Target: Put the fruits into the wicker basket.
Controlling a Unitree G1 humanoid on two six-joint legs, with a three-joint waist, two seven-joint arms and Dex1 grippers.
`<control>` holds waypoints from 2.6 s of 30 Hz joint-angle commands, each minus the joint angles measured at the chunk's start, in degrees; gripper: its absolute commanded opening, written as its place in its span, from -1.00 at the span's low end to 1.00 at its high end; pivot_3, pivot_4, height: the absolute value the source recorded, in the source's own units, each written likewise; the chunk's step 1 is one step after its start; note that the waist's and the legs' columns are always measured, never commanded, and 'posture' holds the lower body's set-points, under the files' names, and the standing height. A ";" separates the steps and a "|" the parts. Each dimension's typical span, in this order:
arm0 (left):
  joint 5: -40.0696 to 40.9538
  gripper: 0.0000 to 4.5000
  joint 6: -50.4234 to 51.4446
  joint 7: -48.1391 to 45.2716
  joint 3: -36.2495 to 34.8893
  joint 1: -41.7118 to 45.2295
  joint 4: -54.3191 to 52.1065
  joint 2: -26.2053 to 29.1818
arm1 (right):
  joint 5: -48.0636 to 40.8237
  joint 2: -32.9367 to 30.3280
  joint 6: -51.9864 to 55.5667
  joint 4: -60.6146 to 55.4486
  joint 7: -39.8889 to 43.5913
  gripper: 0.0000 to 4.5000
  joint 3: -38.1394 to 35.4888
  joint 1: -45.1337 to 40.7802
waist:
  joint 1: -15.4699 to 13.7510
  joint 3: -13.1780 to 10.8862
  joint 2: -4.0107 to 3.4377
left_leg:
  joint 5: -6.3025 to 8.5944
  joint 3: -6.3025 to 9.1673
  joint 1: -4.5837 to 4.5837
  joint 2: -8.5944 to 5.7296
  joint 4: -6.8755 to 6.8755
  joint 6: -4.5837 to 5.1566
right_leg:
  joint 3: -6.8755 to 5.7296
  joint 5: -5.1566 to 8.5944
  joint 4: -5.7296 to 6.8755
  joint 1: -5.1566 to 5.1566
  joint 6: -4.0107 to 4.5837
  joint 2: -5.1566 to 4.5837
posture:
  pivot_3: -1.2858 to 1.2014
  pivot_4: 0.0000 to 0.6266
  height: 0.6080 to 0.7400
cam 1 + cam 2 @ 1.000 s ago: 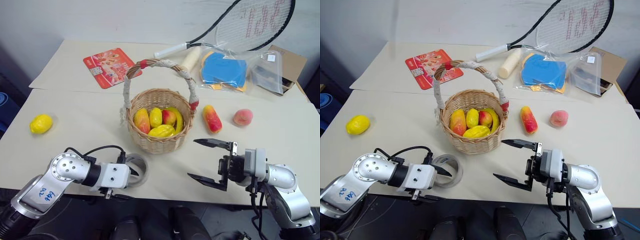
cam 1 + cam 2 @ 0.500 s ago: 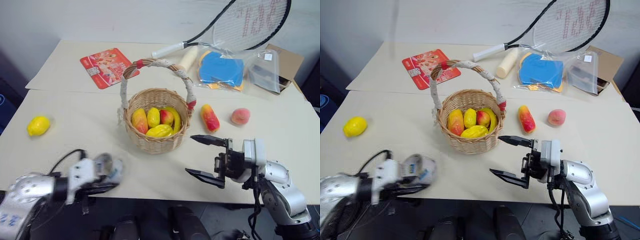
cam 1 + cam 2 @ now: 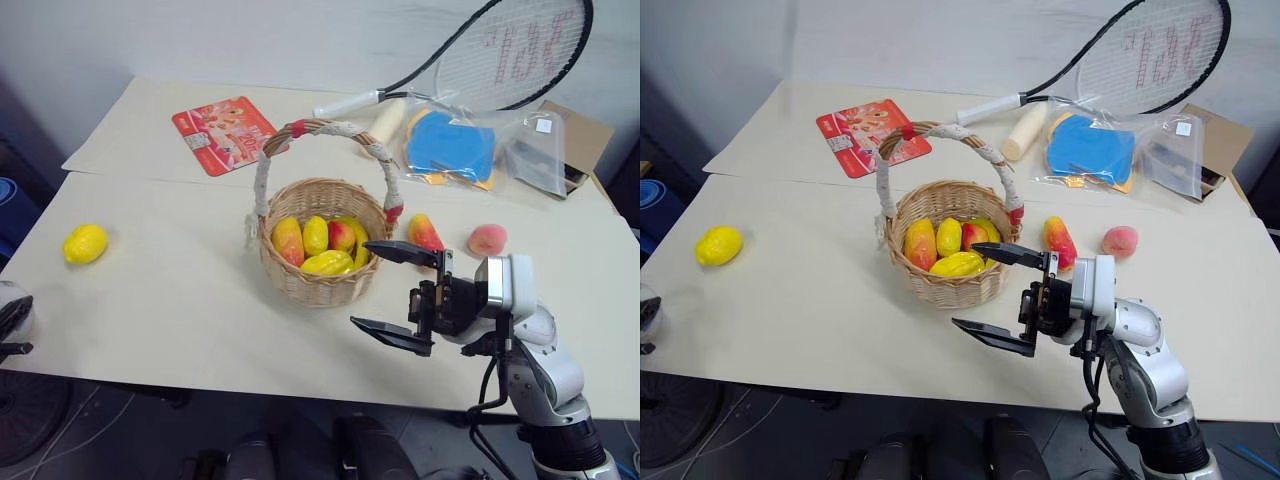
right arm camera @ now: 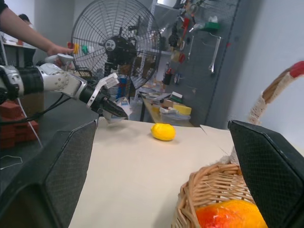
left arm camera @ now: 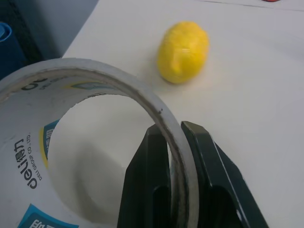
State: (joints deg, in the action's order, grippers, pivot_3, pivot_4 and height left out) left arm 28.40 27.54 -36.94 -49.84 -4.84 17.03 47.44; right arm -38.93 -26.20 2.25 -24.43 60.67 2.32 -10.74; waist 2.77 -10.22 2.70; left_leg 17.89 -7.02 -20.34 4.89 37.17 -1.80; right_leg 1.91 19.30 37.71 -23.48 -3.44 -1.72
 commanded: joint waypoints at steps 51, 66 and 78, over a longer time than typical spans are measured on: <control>-22.17 0.09 -26.69 -13.74 35.70 52.28 52.87 10.08 | 1.20 -1.33 3.77 -6.25 -12.11 1.00 -7.01 3.39 | -0.15 0.09 0.12 | 0.13 -1.59 -0.83 0.17 1.01 -0.33 | -0.46 -0.07 0.74 -1.22 -0.12 0.19 | 0.03 -0.52 1.00; 5.33 0.09 7.26 -27.07 46.88 41.56 -30.33 -3.65 | 5.87 -3.80 -0.28 -2.96 -12.38 1.00 -14.98 14.45 | -1.50 0.06 -0.11 | 0.06 -1.35 -0.73 -0.02 1.12 -0.25 | 0.11 -0.12 0.77 -0.93 -0.21 0.25 | 0.03 -0.52 1.00; -6.20 0.51 8.60 -10.48 58.16 47.77 -28.72 -16.94 | 7.59 -2.12 -3.43 -4.31 -15.85 1.00 -17.51 21.04 | -0.74 0.06 -0.20 | 0.09 -1.18 -0.15 -0.10 0.91 -0.40 | 1.37 -0.23 0.82 -0.93 -0.41 1.03 | 0.03 -0.52 1.00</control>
State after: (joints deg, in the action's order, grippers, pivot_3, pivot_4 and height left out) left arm 22.49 37.33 -47.48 8.34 42.18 -10.38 30.81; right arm -31.41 -28.61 0.16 -26.64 45.62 -13.13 9.89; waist 2.04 -10.17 2.50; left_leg 18.00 -8.20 -20.45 4.81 38.07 -2.20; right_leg 3.34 19.08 38.53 -24.41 -3.85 -0.66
